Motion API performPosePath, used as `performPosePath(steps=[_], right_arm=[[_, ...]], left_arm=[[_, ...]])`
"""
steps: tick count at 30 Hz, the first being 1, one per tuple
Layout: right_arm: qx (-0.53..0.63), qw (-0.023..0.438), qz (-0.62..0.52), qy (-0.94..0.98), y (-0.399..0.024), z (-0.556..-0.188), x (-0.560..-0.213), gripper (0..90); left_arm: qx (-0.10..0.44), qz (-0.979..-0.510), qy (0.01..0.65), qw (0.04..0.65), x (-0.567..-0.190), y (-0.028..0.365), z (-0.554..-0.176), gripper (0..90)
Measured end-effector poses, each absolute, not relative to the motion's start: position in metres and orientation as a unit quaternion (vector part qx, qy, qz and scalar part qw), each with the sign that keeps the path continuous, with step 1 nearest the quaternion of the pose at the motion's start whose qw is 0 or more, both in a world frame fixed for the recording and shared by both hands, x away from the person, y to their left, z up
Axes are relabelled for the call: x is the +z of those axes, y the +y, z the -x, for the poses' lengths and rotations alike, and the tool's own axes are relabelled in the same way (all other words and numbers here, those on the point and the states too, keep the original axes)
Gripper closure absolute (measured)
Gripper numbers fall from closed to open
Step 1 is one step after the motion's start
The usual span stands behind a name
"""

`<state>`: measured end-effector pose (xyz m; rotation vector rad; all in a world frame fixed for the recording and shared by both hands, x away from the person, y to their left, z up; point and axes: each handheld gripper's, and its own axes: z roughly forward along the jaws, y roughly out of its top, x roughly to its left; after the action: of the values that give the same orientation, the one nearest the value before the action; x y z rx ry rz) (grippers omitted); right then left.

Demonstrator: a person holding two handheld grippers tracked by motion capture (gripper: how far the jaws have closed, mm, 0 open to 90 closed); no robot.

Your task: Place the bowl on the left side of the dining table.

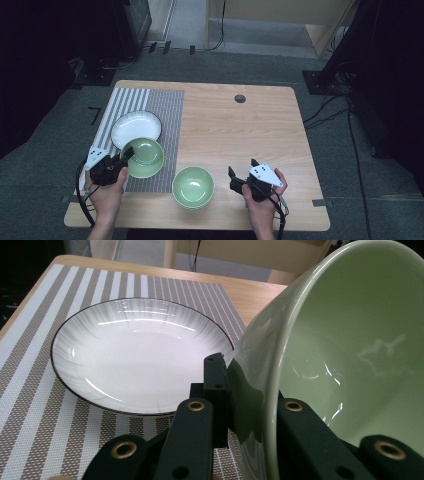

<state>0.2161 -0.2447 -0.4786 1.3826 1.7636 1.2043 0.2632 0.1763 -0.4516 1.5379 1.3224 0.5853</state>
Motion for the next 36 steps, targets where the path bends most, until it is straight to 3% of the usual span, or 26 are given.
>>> performPosePath(steps=[15,36], right_arm=[[0.403,0.284,-0.558,0.668,-0.271,-0.222,-0.505,16.8],[0.377,0.294,-0.592,0.649,-0.321,-0.209,-0.511,17.1]], left_arm=[[0.234,-0.626,0.562,0.488,-0.458,0.187,-0.268,83.1],[0.235,-0.615,0.574,0.486,-0.453,0.202,-0.276,83.1]])
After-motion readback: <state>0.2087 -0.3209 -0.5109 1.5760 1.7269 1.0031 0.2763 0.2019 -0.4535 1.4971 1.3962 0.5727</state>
